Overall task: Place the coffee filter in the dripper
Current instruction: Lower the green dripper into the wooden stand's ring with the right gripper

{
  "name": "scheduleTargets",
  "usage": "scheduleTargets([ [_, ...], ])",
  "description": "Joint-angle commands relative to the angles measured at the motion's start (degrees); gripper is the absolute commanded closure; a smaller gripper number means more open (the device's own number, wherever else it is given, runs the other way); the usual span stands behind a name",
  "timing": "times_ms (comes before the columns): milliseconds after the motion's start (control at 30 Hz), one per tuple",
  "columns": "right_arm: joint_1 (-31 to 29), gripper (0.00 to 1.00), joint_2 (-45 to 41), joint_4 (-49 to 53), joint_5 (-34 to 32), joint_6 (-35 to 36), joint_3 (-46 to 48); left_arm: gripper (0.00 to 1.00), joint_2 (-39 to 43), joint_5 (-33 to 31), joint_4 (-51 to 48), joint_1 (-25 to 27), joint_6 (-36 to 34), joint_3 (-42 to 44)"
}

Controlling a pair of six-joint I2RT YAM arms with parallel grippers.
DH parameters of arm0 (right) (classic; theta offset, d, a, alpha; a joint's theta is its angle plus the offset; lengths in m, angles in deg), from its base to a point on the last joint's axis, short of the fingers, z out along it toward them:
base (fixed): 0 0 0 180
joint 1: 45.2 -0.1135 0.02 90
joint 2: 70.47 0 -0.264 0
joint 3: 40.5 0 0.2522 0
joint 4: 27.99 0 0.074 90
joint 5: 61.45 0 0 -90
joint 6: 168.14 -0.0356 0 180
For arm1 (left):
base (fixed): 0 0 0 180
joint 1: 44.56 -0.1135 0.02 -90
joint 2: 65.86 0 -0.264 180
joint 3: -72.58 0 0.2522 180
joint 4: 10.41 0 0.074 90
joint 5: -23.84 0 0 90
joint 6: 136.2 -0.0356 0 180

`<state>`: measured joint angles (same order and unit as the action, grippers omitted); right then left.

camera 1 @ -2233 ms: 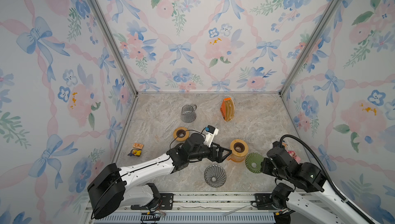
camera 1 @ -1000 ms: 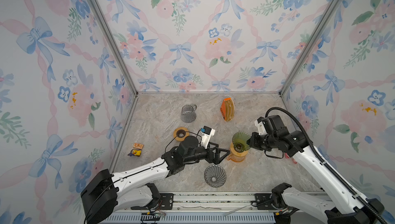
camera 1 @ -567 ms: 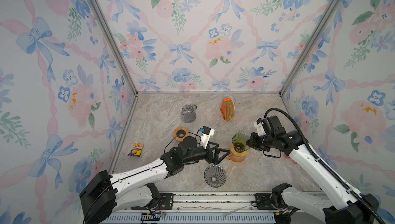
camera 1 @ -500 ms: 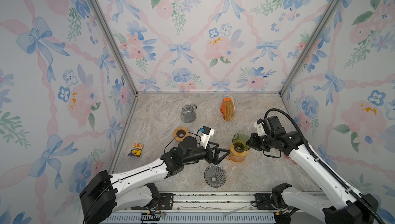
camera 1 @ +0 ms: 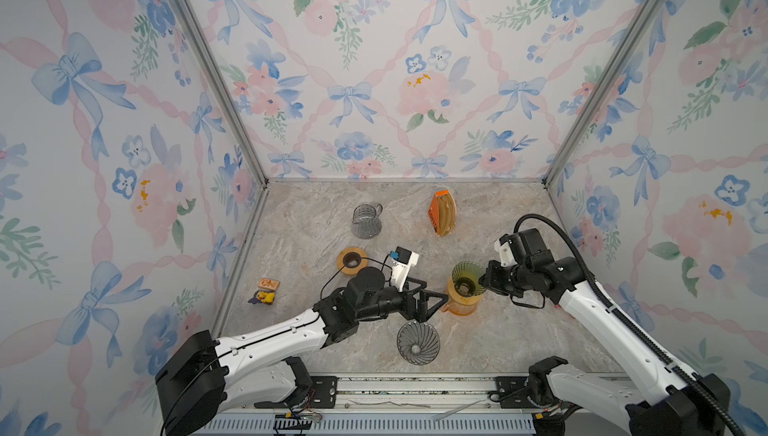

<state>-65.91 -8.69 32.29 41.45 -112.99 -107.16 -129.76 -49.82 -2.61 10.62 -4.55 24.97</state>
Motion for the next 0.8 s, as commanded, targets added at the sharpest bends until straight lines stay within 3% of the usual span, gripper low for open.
scheduleTargets([
  [0,0.5,0.96,0.0,-1.0,0.3,0.2,1.0,0.02,-0.3,-0.7,1.6,0.4,-0.3,1.0],
  [767,0.6,0.95,-1.5,-1.0,-1.3,-0.6,3.4,0.02,-1.2,-1.5,1.7,0.5,-1.2,1.5],
])
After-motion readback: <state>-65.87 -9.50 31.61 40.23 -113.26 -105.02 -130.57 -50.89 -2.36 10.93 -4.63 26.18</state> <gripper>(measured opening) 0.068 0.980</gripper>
